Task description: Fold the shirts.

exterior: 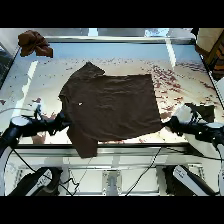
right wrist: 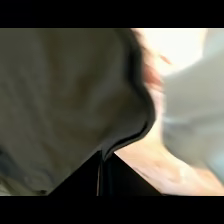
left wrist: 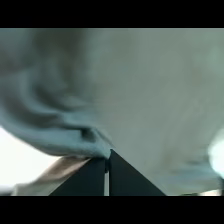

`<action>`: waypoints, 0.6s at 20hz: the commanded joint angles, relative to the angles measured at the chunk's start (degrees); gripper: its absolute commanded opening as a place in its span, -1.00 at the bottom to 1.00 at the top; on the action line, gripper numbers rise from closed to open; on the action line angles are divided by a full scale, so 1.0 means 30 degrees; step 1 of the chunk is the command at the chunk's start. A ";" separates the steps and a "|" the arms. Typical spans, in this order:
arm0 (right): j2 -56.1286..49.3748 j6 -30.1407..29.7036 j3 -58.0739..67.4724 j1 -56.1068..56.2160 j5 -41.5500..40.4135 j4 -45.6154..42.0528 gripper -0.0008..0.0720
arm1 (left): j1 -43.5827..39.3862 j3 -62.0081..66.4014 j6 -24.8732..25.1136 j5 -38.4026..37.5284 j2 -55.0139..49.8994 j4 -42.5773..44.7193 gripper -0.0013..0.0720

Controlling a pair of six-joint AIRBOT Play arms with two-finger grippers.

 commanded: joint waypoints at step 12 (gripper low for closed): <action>0.8429 -0.0109 1.6611 -0.5158 0.5442 0.9107 -0.89 | 0.0007 1.4717 0.3024 0.6273 1.0914 -0.0954 -0.95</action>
